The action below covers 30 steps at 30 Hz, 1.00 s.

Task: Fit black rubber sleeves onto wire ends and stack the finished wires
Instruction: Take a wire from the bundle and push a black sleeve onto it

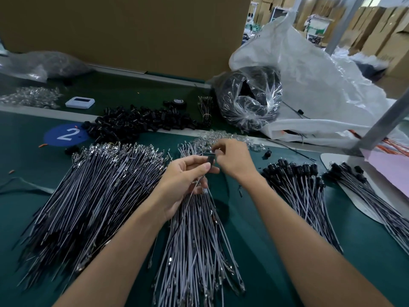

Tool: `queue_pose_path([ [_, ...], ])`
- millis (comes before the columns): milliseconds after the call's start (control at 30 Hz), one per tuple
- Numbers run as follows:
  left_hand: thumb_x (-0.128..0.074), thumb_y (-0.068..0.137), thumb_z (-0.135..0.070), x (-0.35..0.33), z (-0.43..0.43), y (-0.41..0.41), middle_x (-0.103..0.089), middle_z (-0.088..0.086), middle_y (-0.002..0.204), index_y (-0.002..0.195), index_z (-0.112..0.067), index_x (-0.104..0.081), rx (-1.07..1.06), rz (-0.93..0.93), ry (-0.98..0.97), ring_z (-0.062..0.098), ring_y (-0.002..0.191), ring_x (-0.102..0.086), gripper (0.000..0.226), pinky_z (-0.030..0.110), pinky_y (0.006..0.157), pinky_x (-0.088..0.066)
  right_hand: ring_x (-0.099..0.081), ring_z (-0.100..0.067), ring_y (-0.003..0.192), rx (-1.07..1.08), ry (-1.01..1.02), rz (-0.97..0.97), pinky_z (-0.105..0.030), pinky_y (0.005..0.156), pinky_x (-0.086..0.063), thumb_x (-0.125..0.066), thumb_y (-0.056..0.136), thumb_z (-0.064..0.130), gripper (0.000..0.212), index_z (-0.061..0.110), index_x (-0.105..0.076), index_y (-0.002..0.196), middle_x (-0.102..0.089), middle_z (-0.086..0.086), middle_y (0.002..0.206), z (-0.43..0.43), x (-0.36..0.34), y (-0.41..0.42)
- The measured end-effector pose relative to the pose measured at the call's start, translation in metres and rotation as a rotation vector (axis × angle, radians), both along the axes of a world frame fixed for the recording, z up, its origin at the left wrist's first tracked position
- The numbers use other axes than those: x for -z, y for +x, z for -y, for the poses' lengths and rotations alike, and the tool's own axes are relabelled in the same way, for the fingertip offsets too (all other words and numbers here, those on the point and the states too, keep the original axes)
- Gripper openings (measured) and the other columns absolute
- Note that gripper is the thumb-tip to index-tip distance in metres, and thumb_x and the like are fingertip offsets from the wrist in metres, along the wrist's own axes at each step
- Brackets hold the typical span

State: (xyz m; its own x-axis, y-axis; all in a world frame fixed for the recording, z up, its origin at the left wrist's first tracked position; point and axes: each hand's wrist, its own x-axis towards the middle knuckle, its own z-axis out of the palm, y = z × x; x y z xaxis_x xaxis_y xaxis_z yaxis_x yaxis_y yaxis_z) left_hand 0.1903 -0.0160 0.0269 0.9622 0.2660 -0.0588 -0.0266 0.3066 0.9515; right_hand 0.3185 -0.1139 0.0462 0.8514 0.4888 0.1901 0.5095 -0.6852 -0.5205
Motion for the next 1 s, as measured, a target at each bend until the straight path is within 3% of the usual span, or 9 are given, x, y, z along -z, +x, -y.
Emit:
queue_pose_path([
  [67,-0.061,0.093,-0.009,0.001,0.001,0.001,-0.076,0.010,0.093,0.108,-0.006,-0.066,-0.015,0.010,0.009,0.009,0.052,-0.054,0.016,0.016,0.045,-0.040,-0.068,-0.019,0.088,-0.007,0.232,-0.082,-0.025,0.081,-0.053,-0.067,0.088,0.009,0.010,0.014,-0.073,0.094,-0.072,-0.001,0.088,0.017,0.000,-0.004],
  [167,-0.065,0.090,-0.011,0.002,0.003,0.002,-0.077,0.009,0.091,0.107,-0.007,-0.067,-0.046,0.032,0.055,0.007,0.049,-0.053,0.017,0.015,0.044,-0.039,-0.068,-0.013,0.070,-0.066,0.563,-0.204,-0.025,0.069,-0.055,-0.076,0.083,0.012,0.008,0.018,-0.071,0.081,-0.072,0.001,0.074,0.046,-0.001,-0.020],
  [300,-0.073,0.074,-0.022,0.001,0.007,0.002,-0.077,0.007,0.090,0.099,-0.010,-0.069,-0.059,0.055,0.117,0.008,0.045,-0.058,0.028,0.013,0.039,-0.038,-0.066,-0.008,0.069,-0.178,0.824,-0.359,-0.018,0.067,-0.051,-0.072,0.085,0.009,0.007,0.016,-0.070,0.085,-0.072,0.003,0.073,0.067,0.001,-0.040],
  [567,-0.077,0.067,-0.026,0.002,0.013,0.001,-0.076,0.009,0.076,0.082,-0.019,-0.076,-0.094,0.145,0.275,0.018,0.050,-0.068,0.016,0.016,0.037,-0.037,-0.064,-0.009,0.065,-0.211,0.762,-0.357,-0.017,0.063,-0.050,-0.070,0.087,0.005,0.009,0.014,-0.070,0.084,-0.070,0.003,0.069,0.064,0.001,-0.044],
  [733,-0.077,0.078,-0.006,0.004,0.014,0.002,-0.075,0.007,0.071,0.082,-0.018,-0.076,-0.133,0.184,0.365,0.021,0.056,-0.072,0.014,0.017,0.039,-0.041,-0.063,-0.009,0.061,-0.189,0.710,-0.324,-0.018,0.060,-0.048,-0.072,0.086,0.007,0.008,0.012,-0.070,0.081,-0.069,0.000,0.065,0.066,0.001,-0.044],
  [867,-0.076,0.079,0.001,0.006,0.015,0.002,-0.076,0.004,0.074,0.088,-0.015,-0.075,-0.134,0.210,0.391,0.021,0.067,-0.075,0.018,0.020,0.049,-0.053,-0.063,-0.011,0.058,-0.205,0.643,-0.289,-0.019,0.059,-0.049,-0.074,0.084,0.005,0.006,0.008,-0.072,0.080,-0.071,-0.004,0.064,0.069,0.001,-0.043],
  [1000,-0.075,0.079,0.003,0.008,0.014,0.002,-0.076,0.004,0.075,0.090,-0.015,-0.075,-0.145,0.225,0.415,0.019,0.069,-0.075,0.021,0.024,0.060,-0.059,-0.066,-0.013,0.060,-0.266,0.636,-0.385,-0.021,0.059,-0.051,-0.066,0.087,-0.004,0.016,0.010,-0.072,0.083,-0.072,-0.002,0.066,0.074,-0.001,-0.041],
])
